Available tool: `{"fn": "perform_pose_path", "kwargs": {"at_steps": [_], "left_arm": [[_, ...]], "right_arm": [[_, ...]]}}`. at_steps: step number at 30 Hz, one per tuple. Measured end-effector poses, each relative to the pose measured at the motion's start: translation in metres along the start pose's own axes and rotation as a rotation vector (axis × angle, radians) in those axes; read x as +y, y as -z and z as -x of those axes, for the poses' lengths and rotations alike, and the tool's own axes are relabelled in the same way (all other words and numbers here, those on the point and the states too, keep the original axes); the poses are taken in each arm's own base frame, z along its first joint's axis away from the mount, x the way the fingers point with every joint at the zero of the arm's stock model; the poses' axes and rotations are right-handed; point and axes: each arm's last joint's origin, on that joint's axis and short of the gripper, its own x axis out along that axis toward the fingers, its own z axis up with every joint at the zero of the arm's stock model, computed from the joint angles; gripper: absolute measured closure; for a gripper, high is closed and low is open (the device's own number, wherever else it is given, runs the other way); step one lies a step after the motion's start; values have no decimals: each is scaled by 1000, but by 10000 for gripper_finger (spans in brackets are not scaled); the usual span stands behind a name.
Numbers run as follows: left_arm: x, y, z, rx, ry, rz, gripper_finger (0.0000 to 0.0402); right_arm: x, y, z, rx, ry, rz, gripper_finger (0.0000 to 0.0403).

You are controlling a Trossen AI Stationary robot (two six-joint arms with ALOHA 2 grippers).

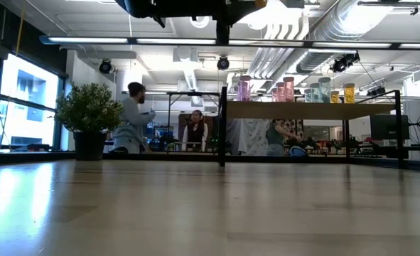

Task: Pick and place medicine bottles onto shelf by color
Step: Put the orange pill bottle on the shelf aligned with the other orange pill bottles

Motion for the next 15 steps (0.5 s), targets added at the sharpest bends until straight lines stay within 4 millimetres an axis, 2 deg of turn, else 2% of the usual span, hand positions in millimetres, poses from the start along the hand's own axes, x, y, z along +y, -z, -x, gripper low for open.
{"fn": "perform_pose_path", "kwargs": {"at_steps": [9, 15], "left_arm": [[1, 3, 0, 29, -10, 8, 306], [1, 3, 0, 34, -11, 9, 307]], "right_arm": [[-6, -5, -6, 34, -4, -6, 240], [-14, 3, -16, 133, 55, -16, 242]]}}
